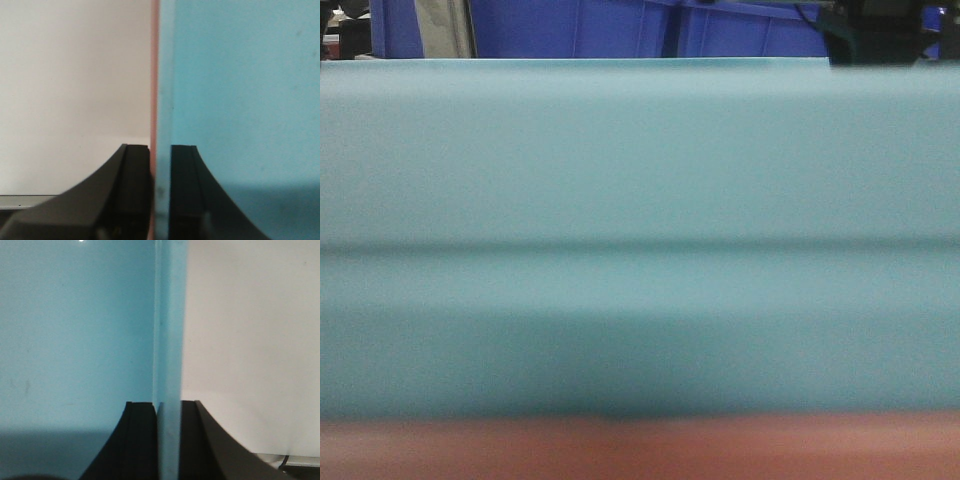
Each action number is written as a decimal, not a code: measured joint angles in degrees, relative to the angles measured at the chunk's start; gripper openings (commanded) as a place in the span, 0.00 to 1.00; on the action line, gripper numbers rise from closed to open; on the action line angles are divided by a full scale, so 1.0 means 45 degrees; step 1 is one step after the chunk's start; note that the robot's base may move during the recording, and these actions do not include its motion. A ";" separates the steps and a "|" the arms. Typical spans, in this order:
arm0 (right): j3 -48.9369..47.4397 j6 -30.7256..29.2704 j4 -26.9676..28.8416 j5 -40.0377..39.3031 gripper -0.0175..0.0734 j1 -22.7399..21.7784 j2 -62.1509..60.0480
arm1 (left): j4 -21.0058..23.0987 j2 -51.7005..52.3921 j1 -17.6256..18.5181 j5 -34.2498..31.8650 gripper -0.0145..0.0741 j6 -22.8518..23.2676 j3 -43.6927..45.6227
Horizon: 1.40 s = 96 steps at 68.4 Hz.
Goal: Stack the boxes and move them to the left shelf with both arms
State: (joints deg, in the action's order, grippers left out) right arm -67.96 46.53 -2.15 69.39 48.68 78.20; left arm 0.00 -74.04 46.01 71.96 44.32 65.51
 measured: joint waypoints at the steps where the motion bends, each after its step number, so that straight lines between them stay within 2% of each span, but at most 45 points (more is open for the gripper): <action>1: 0.0000 0.0000 0.0000 0.0000 0.25 0.0000 0.0000 | 0.0000 0.0000 0.0000 0.0000 0.16 0.0000 0.0000; 96: 0.0000 0.0000 -0.0057 0.0000 0.25 0.0000 0.0000 | 0.0145 0.0027 0.0000 0.0000 0.16 -0.0021 -0.0016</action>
State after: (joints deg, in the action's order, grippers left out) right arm -67.96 46.53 -2.41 69.39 48.68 78.20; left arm 0.65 -73.92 46.01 71.96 44.23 65.44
